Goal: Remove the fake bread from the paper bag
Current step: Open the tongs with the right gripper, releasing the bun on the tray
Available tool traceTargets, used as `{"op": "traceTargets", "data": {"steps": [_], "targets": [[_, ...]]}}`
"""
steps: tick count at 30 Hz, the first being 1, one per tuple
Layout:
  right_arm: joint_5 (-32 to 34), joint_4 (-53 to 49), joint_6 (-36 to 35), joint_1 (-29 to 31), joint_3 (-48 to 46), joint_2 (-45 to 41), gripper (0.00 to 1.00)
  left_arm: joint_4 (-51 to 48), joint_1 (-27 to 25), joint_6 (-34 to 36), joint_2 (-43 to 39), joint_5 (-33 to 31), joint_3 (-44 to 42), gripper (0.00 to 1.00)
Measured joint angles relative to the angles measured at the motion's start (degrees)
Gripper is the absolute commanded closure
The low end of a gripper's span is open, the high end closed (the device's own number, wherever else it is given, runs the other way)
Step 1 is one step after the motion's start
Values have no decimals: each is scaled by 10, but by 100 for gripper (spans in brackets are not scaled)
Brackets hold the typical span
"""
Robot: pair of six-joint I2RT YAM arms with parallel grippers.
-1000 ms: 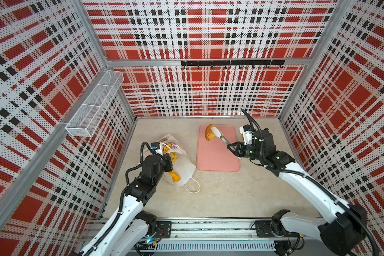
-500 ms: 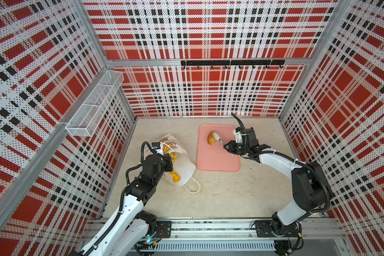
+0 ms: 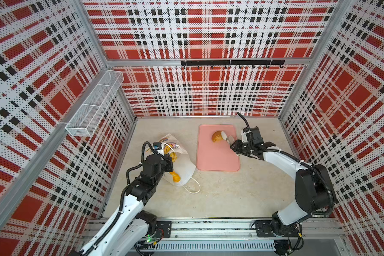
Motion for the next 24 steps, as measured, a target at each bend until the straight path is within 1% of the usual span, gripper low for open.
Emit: {"op": "traceTargets", "data": {"steps": [8, 15, 24], "targets": [[-3, -38, 11, -4, 0, -26, 54, -9, -10, 11, 0, -5, 0, 100], [-26, -52, 17, -4, -9, -75, 59, -11, -13, 15, -1, -5, 0, 100], [-80, -86, 19, 0, -35, -161, 66, -13, -15, 20, -3, -5, 0, 100]]}}
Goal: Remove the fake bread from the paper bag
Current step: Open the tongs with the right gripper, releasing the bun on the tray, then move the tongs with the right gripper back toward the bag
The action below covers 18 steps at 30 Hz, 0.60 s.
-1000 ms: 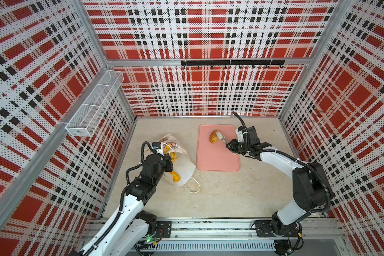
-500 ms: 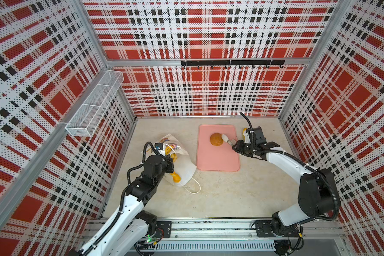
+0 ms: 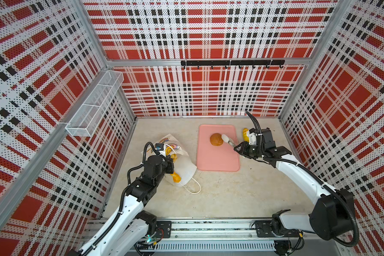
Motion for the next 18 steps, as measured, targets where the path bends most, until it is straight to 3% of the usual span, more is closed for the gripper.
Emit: {"op": "traceTargets", "data": {"steps": [5, 11, 14, 18], "targets": [[-24, -30, 3, 64, -20, -73, 67, -2, -5, 5, -1, 0, 0, 100], [-43, -20, 53, 217, -80, -171, 68, -2, -12, 12, -1, 0, 0, 100], [-46, 9, 90, 274, -111, -188, 66, -2, -16, 13, -1, 0, 0, 100], [-55, 58, 120, 304, -131, -165, 65, -2, -21, 14, -1, 0, 0, 100]]}}
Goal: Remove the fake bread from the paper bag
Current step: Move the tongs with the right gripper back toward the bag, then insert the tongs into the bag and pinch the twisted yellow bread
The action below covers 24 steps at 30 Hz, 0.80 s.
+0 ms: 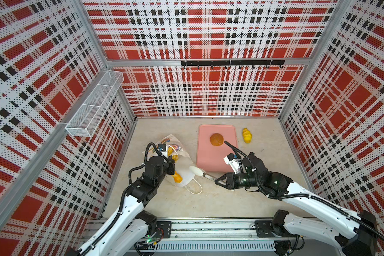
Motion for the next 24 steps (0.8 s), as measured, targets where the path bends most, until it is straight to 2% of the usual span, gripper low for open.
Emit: {"op": "traceTargets", "data": {"steps": [6, 14, 24], "targets": [[-18, 51, -7, 8, 15, 83, 63, 0, -6, 0, -3, -1, -2, 100], [-59, 90, -61, 9, 75, 193, 58, 0, -12, 0, -5, -4, -4, 100], [-69, 61, -143, 9, 151, 271, 55, 0, -13, 1, -5, -4, -4, 100]]}}
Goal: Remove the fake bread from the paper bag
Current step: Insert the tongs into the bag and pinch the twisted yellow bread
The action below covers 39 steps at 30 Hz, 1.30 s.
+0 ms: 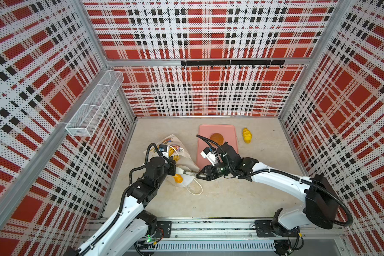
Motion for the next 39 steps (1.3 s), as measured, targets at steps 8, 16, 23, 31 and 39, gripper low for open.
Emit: {"op": "traceTargets", "data": {"steps": [8, 16, 23, 31, 39], "targets": [[7, -50, -47, 0, 51, 55, 55, 0, -1, 0, 0, 0, 0, 100], [10, -70, -68, 0, 64, 92, 56, 0, -2, 0, 0, 0, 0, 100], [-2, -64, -69, 2, 72, 108, 78, 0, -2, 0, 0, 0, 0, 100], [5, -92, -80, 7, 78, 82, 100, 0, -5, 2, -2, 0, 0, 100], [30, -150, -83, 7, 73, 2, 100, 0, -7, 2, -8, 0, 0, 100]]}}
